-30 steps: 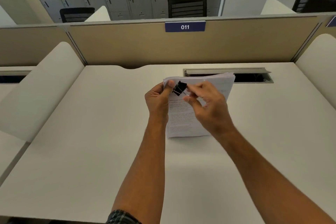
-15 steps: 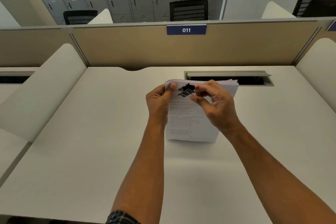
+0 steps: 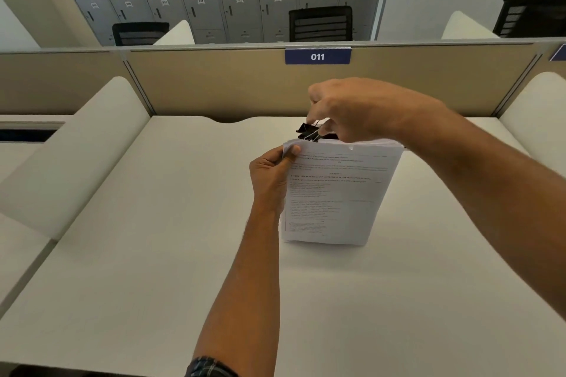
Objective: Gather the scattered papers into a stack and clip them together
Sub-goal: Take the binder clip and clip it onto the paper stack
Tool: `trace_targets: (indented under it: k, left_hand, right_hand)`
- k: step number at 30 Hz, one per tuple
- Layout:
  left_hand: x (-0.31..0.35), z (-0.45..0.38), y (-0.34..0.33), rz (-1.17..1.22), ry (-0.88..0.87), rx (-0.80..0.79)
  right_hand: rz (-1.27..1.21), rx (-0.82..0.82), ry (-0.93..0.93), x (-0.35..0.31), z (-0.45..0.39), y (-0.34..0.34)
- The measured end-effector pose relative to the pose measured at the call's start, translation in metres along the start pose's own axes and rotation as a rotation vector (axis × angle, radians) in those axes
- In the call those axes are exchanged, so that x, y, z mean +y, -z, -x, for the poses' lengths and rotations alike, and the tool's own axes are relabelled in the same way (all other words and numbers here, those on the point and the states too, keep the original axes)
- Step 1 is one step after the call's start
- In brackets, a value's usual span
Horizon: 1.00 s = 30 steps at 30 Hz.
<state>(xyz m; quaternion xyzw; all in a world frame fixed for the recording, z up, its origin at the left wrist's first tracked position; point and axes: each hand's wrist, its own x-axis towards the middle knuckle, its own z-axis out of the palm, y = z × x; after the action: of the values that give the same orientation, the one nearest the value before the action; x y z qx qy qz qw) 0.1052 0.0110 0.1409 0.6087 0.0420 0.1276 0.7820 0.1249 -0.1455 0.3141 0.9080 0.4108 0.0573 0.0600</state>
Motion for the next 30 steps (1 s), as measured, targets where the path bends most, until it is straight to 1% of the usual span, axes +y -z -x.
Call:
trace_targets:
  k: [7,11,15,21,30]
  left_hand:
    - [0.002,0.0,-0.002,0.016,0.011,-0.009]
    - [0.003,0.0,-0.001,0.005,0.015,-0.017]
    - [0.004,0.001,0.0,0.004,0.001,-0.067]
    - [0.007,0.001,-0.004,0.034,0.009,-0.078]
    - [0.006,-0.005,-0.003,-0.03,0.006,-0.077]
  right_hand:
    - [0.187,-0.219,0.066,-0.012,-0.034,0.013]
    - [0.235,-0.29,0.078,-0.015,-0.048,0.011]
    - [0.221,-0.346,0.065,-0.016,-0.058,0.011]
    - [0.123,-0.388,0.003,-0.016,-0.066,0.01]
    - [0.038,-0.398,-0.044,-0.012,-0.071,0.009]
